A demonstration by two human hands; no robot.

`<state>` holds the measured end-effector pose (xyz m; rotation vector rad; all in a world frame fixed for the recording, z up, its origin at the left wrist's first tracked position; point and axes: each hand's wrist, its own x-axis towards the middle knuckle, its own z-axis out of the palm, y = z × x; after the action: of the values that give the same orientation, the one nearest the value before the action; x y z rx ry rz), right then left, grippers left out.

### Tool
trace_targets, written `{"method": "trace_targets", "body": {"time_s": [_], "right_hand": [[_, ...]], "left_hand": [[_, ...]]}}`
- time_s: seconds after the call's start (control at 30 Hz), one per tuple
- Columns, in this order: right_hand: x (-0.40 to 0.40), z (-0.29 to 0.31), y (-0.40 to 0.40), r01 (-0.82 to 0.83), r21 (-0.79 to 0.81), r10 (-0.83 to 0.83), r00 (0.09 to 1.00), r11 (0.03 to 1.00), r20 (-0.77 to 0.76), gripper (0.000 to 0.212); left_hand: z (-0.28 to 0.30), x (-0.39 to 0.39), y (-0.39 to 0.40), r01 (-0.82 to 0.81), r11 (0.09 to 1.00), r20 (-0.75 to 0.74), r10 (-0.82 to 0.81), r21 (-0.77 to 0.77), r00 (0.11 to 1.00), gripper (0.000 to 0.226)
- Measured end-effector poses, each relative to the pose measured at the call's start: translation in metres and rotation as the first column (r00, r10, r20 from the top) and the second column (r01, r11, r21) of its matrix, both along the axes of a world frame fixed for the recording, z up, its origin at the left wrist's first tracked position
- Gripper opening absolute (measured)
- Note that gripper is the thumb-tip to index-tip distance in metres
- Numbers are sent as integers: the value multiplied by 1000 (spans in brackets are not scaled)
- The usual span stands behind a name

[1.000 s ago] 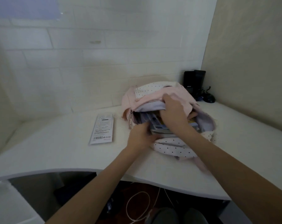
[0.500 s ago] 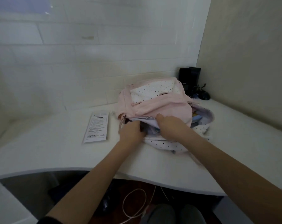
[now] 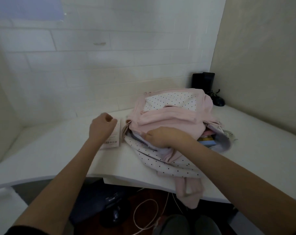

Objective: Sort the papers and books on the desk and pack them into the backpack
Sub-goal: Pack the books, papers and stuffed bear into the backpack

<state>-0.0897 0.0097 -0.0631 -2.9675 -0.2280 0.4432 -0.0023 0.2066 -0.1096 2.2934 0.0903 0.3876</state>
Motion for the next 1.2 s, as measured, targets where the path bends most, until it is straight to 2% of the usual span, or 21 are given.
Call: {"method": "trace_targets", "body": {"time_s": [0.07,0.1,0.13,0.2,0.27,0.33,0.4,0.43,0.5,0.6,0.67,0.73,0.83,0.87,0.93,1.0,1.07,1.1,1.13,1.17,1.2], "right_hand": [[11,-9,1,-38,-52,42,995,998,92,65],[15,-13,2,-67,-71,78,985,995,153,61],[17,-18,4,-93,-95,112,971,991,213,55],[19,-26,6,-148,-92,168,947,985,275,53],[18,-30,9,-178,23,168,957,984,237,59],[17,-26,8,-126,276,112,991,953,67,56],[15,-20,5,-9,551,127,976,835,-177,49],[15,-20,2,-20,602,181,961,798,-208,47],[17,-24,-3,-119,609,237,964,784,-116,40],[20,-29,-5,-123,690,132,990,713,40,24],[28,-21,-1,-40,875,-3,999,482,47,28],[40,-3,6,-3,973,-47,999,232,15,47],[58,26,11,-16,1000,-42,999,6,16,45],[61,34,6,-51,998,-76,996,-25,49,39],[62,51,-14,-174,985,-222,960,12,172,31],[61,68,-42,-249,968,-347,909,-7,231,28],[58,80,-69,-248,964,-411,892,-92,190,34],[56,83,-81,-245,967,-428,883,-74,191,38],[52,84,-89,-241,970,-436,873,-2,216,38],[50,83,-96,-238,967,-433,865,88,253,35],[46,80,-100,-233,959,-424,861,164,282,31]], "left_hand": [[-17,5,5,45,957,-293,43,286,955,89],[-27,6,3,87,926,-400,72,367,914,105],[-35,4,-2,104,899,-427,97,425,899,109],[-44,2,-7,78,898,-328,76,434,942,104],[-42,5,-5,11,953,-194,51,304,980,97],[-38,11,4,-70,994,-148,83,89,985,101],[-34,15,11,-116,990,-170,101,-79,980,104],[-32,16,15,-135,977,-184,104,-166,977,98],[-22,15,22,-165,913,-173,106,-372,979,74],[-1,5,24,-163,836,72,235,-524,969,37],[27,-5,14,-57,789,223,241,-612,944,26],[53,-13,-5,131,742,318,115,-658,941,16],[77,-23,-43,357,707,428,-85,-611,900,8],[81,-25,-53,407,682,453,-124,-607,883,4],[82,-24,-71,463,651,470,-179,-602,864,8],[74,-20,-81,449,753,440,-234,-482,867,19],[56,-22,-92,494,842,361,-400,-218,842,27],[44,-27,-100,542,840,292,-513,-23,807,29],[32,-33,-110,569,808,224,-589,151,776,30],[22,-39,-118,558,785,207,-613,270,762,30],[14,-40,-123,533,789,242,-606,306,758,29]]}}
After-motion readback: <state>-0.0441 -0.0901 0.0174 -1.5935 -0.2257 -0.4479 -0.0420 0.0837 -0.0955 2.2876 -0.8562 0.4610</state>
